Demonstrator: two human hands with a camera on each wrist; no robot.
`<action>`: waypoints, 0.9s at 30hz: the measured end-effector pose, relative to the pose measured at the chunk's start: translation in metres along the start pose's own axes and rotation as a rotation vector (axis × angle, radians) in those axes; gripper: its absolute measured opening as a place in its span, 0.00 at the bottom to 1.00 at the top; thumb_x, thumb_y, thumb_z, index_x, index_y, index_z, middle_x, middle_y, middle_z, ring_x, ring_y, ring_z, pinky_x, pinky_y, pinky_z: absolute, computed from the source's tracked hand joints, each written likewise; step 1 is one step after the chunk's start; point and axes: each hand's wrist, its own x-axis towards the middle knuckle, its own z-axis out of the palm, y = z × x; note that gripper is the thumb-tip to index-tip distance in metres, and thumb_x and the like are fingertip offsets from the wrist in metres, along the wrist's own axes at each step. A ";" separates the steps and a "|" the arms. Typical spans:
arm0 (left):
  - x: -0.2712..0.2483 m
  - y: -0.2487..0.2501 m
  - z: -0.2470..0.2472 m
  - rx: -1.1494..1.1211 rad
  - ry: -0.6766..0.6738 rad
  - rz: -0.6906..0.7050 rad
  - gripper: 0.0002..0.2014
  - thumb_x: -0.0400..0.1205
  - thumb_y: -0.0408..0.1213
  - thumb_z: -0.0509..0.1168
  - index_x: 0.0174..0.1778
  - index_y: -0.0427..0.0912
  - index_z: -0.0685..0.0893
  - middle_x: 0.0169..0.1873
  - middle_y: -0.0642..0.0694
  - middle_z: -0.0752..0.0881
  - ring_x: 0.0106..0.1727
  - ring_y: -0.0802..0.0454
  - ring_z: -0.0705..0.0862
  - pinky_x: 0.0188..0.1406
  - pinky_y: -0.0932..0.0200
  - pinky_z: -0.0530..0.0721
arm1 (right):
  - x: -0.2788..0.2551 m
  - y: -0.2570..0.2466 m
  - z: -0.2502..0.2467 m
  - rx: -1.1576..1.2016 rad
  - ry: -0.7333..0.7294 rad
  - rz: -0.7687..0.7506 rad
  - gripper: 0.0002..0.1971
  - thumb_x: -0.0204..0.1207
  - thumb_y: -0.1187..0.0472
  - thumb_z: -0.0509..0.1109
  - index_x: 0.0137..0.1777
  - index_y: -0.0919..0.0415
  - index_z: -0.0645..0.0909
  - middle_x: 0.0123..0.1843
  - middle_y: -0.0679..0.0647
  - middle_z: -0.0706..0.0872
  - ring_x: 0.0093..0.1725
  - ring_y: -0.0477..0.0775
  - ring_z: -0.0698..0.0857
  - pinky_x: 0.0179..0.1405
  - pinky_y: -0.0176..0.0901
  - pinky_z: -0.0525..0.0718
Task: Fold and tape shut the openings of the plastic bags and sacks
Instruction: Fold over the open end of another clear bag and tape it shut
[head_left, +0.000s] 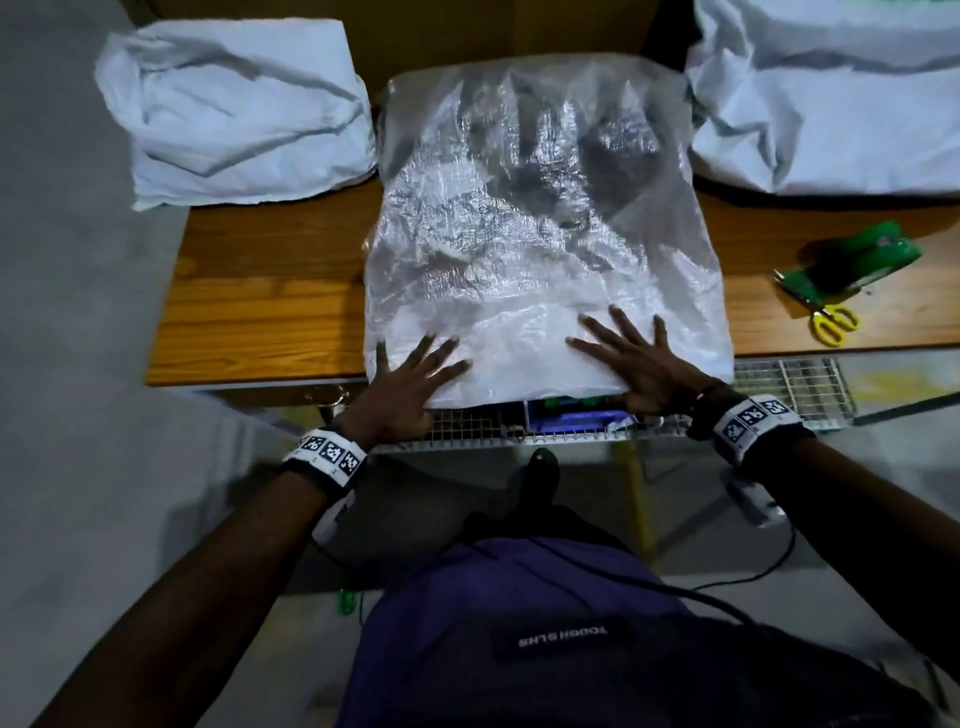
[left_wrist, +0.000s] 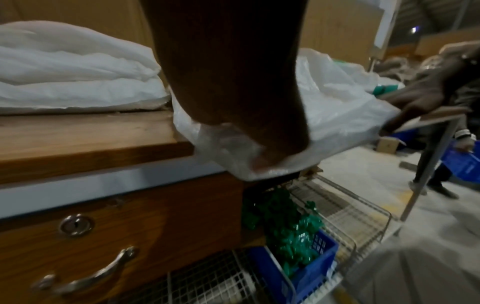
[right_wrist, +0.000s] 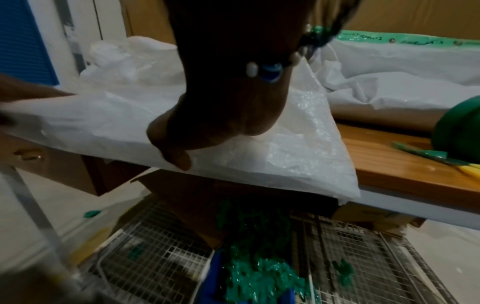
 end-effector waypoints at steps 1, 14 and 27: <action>0.001 0.002 -0.003 -0.064 0.000 -0.029 0.43 0.80 0.55 0.63 0.92 0.65 0.52 0.92 0.60 0.39 0.92 0.51 0.35 0.78 0.11 0.36 | -0.003 -0.001 -0.004 0.055 0.025 0.004 0.52 0.77 0.35 0.75 0.92 0.32 0.43 0.93 0.39 0.33 0.92 0.61 0.30 0.77 0.92 0.36; 0.115 0.000 -0.055 -0.209 0.286 -0.528 0.31 0.86 0.59 0.63 0.85 0.52 0.71 0.85 0.45 0.68 0.86 0.37 0.63 0.75 0.10 0.58 | 0.045 0.046 -0.041 0.109 0.325 0.458 0.44 0.75 0.19 0.54 0.88 0.38 0.64 0.89 0.46 0.68 0.87 0.62 0.66 0.72 0.77 0.69; 0.175 -0.033 -0.066 -0.336 0.241 -0.630 0.42 0.80 0.65 0.53 0.92 0.57 0.58 0.92 0.51 0.57 0.91 0.41 0.54 0.77 0.11 0.46 | 0.127 0.073 -0.054 0.143 0.239 0.550 0.53 0.65 0.17 0.54 0.90 0.39 0.61 0.93 0.48 0.58 0.90 0.63 0.57 0.77 0.90 0.57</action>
